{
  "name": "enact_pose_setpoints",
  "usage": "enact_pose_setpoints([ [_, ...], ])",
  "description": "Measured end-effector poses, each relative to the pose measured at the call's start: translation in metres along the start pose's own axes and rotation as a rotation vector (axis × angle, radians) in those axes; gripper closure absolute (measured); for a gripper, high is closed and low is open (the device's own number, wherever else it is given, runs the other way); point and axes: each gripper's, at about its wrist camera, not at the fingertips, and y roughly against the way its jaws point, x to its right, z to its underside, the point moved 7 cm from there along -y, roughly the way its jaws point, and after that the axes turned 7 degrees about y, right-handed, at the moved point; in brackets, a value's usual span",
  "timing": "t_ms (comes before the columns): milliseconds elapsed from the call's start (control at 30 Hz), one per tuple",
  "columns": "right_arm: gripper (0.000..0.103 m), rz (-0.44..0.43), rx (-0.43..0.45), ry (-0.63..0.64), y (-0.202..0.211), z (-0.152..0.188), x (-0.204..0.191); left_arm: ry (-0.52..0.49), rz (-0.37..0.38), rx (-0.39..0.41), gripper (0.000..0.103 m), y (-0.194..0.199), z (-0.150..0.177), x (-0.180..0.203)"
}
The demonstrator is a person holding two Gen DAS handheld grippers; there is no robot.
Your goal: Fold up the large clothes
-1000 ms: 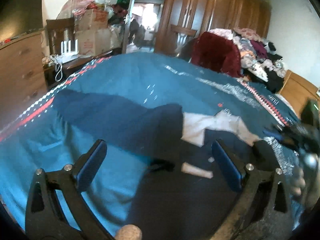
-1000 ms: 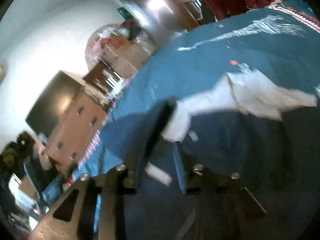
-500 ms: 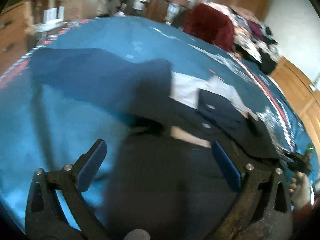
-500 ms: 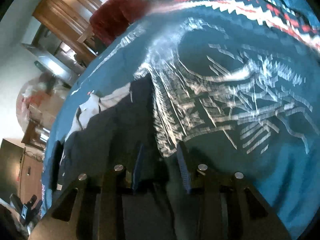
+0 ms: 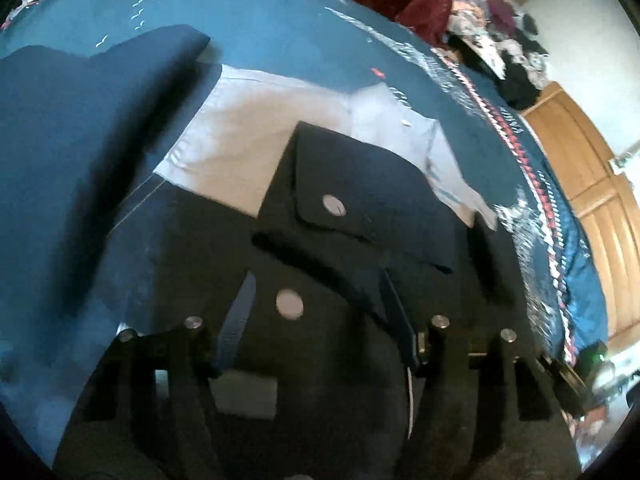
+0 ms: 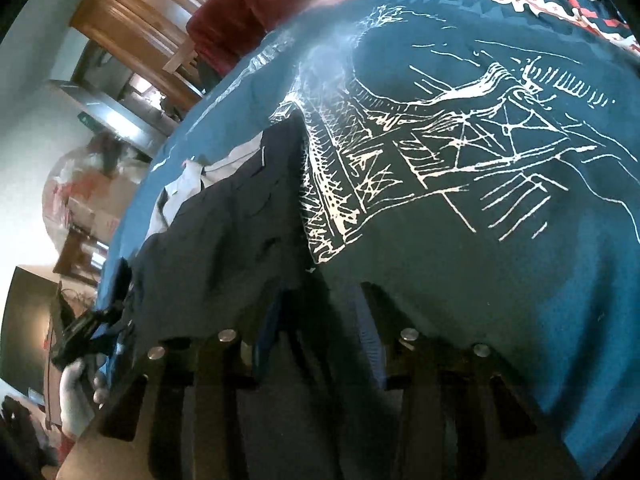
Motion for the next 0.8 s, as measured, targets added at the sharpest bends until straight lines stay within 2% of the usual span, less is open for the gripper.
enact_pose_setpoints([
  [100, 0.059, -0.001, 0.002, 0.005, -0.003, -0.001, -0.003, 0.023, -0.029, 0.021, 0.048, 0.000, -0.008, -0.005],
  [133, 0.059, -0.001, 0.002, 0.007, -0.003, 0.000, -0.003, 0.022, -0.038, 0.028, 0.054, -0.001, -0.010, -0.005],
  [200, 0.058, -0.001, 0.003, 0.010, -0.003, 0.001, -0.004, 0.003, -0.066, 0.039, 0.081, -0.008, -0.014, -0.005],
  [233, 0.058, -0.002, 0.003, 0.010, -0.002, 0.001, -0.005, -0.003, -0.068, 0.042, 0.099, -0.009, -0.015, -0.006],
  [300, 0.058, -0.006, 0.002, 0.012, 0.002, 0.002, -0.006, -0.014, -0.055, 0.073, 0.100, 0.000, -0.015, -0.002],
  [367, 0.056, -0.013, 0.006, 0.019, 0.006, 0.002, -0.008, -0.042, -0.034, 0.173, 0.101, 0.036, -0.019, 0.004],
  [433, 0.056, -0.016, 0.011, 0.037, 0.013, 0.002, -0.009, -0.038, -0.040, 0.284, 0.100, 0.072, -0.023, -0.008],
  [567, 0.056, -0.016, -0.005, 0.087, 0.012, 0.001, -0.015, 0.013, -0.127, 0.215, 0.100, 0.052, -0.020, -0.054],
  [767, 0.056, -0.042, -0.054, 0.122, -0.010, -0.006, -0.034, 0.017, -0.128, 0.185, 0.098, 0.046, -0.008, -0.064],
  [800, 0.052, -0.051, -0.057, 0.131, -0.012, -0.009, -0.039, 0.020, -0.124, 0.182, 0.098, 0.047, -0.008, -0.068],
])
